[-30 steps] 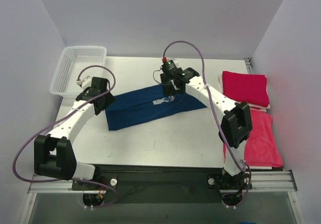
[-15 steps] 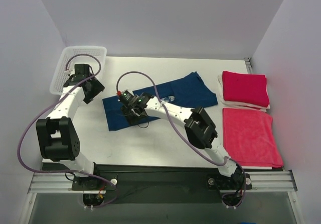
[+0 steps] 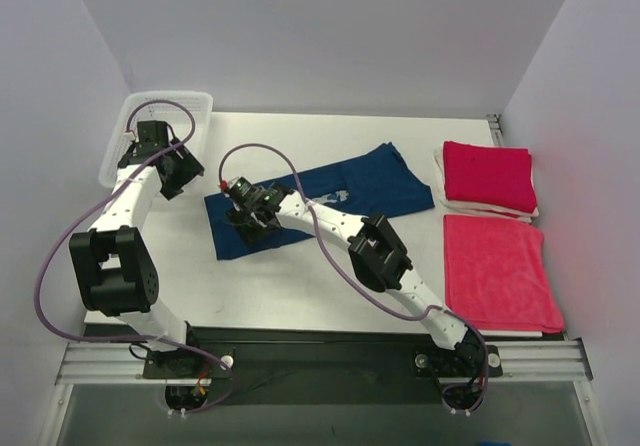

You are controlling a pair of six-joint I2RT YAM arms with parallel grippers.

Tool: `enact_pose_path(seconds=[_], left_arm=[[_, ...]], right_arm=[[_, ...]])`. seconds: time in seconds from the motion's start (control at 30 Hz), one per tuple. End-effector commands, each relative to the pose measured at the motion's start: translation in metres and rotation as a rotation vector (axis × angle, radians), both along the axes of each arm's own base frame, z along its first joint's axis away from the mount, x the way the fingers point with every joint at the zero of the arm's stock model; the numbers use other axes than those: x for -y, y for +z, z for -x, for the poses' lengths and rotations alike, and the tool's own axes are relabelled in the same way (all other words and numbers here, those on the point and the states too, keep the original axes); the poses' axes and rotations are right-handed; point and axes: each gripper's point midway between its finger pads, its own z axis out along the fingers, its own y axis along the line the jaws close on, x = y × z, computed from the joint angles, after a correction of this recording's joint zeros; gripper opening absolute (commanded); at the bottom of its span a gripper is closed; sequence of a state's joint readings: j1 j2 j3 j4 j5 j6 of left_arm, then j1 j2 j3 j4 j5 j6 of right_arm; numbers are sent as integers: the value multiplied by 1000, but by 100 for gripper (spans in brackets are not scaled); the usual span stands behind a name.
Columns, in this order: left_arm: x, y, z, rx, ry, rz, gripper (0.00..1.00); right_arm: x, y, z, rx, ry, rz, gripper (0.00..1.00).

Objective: Fold and stack the t-shirts
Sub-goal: Rotate the tshirt 90 degrees

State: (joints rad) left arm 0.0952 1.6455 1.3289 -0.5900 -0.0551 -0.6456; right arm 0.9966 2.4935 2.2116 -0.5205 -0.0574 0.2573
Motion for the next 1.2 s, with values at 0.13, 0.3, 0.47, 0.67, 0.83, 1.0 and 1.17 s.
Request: enact_pose_path(seconds=[0.13, 0.3, 0.47, 0.67, 0.83, 1.0, 1.17], left_arm=[[6, 11, -17, 72, -47, 18, 75], [25, 14, -29, 133, -132, 57, 75], [55, 14, -44, 126, -249, 21, 75], [123, 9, -75, 131, -437, 12, 75], [189, 6, -97, 176, -627, 28, 75], [278, 6, -104, 257, -884, 171, 75], [353, 2, -90, 255, -1046, 182, 76]], right_arm=[[32, -48, 39, -116, 60, 134, 45], [82, -60, 88, -214, 70, 235, 41], [103, -27, 134, -234, 142, 224, 40], [126, 2, 197, -275, 292, 206, 38], [146, 19, 198, -144, 255, 250, 35], [184, 73, 141, 213, -81, 243, 36], [231, 108, 125, 357, -313, 154, 41]])
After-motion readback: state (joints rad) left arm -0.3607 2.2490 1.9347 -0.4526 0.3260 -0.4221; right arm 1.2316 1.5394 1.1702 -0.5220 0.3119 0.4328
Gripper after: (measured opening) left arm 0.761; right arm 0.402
